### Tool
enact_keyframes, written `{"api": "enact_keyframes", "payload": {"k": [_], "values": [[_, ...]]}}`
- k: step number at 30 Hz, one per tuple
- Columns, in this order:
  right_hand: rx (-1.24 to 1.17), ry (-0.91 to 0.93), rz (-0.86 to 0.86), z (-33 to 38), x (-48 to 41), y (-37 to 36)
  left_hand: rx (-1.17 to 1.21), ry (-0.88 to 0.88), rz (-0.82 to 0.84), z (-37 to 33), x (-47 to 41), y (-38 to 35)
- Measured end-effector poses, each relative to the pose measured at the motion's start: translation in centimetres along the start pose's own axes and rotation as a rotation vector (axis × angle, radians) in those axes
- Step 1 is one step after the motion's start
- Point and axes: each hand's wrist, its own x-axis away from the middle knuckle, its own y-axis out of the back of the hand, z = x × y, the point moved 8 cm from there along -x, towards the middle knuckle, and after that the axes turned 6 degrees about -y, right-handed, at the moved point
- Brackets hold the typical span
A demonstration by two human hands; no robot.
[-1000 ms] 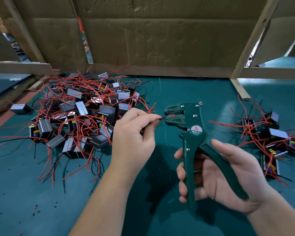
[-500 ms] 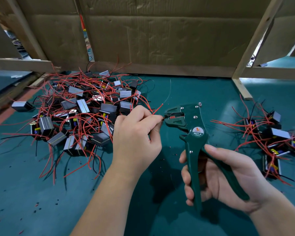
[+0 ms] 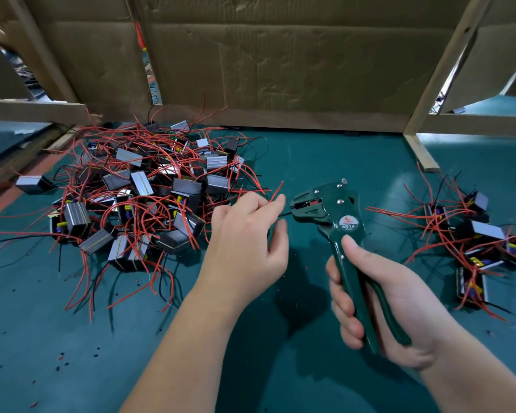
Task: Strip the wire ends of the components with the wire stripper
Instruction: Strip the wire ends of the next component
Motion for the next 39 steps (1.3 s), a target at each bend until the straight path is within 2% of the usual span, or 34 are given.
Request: {"api": "enact_keyframes", "payload": {"k": [4, 6, 8, 10, 12, 15, 17, 21, 26, 29, 32, 34, 36, 37, 39], "values": [[-0.067, -0.029, 0.14, 0.1, 0.0, -0.4, 0.158, 0.068, -0.033, 0.9, -0.2, 0.0], [-0.171, 0.047, 0.227, 0.8, 0.0, -0.7, 0.248, 0.095, -0.111, 1.3, -0.2, 0.6], [-0.225, 0.146, 0.24, 1.6, 0.0, -0.6, 0.357, 0.176, -0.188, 1.9, 0.0, 0.8], [-0.212, 0.222, 0.229, 2.0, 0.1, -0.6, 0.577, 0.334, -0.226, 2.8, 0.2, 0.2], [-0.193, 0.238, 0.264, 2.0, 0.3, -1.0, 0.93, 0.469, -0.244, 2.8, 0.3, -0.9], [-0.251, 0.129, 0.499, 1.0, 0.9, -3.3, 1.393, 0.508, -0.252, 1.4, 0.3, -2.1], [-0.304, 0.115, 0.596, 0.8, 1.3, -4.3, 1.51, 0.48, -0.227, 0.7, 0.2, -2.2], [-0.415, 0.203, 0.541, 2.1, 0.9, -3.4, 1.472, 0.389, -0.2, 0.3, -0.1, -1.9], [-0.379, 0.231, 0.525, 3.1, 1.3, -2.1, 1.309, 0.267, -0.056, -1.1, 0.4, -2.4], [-0.369, 0.365, 0.296, 4.3, 1.1, 0.3, 1.229, 0.243, -0.033, -1.0, 0.4, -2.5], [-0.252, 0.617, -0.155, 6.2, 2.2, 4.3, 1.136, 0.32, -0.074, -0.1, 0.2, -2.0], [-0.147, 0.697, -0.431, 6.7, 3.2, 6.6, 1.054, 0.367, -0.097, 0.5, 0.4, -2.1], [-0.107, 0.719, -0.531, 6.8, 3.6, 7.5, 0.987, 0.381, -0.108, 0.7, 0.6, -2.3], [-0.113, 0.729, -0.526, 6.8, 3.6, 7.5, 0.954, 0.374, -0.11, 0.7, 0.7, -2.4], [-0.152, 0.703, -0.404, 6.7, 3.1, 6.6, 0.873, 0.371, -0.057, 0.6, 0.8, -3.1]]}}
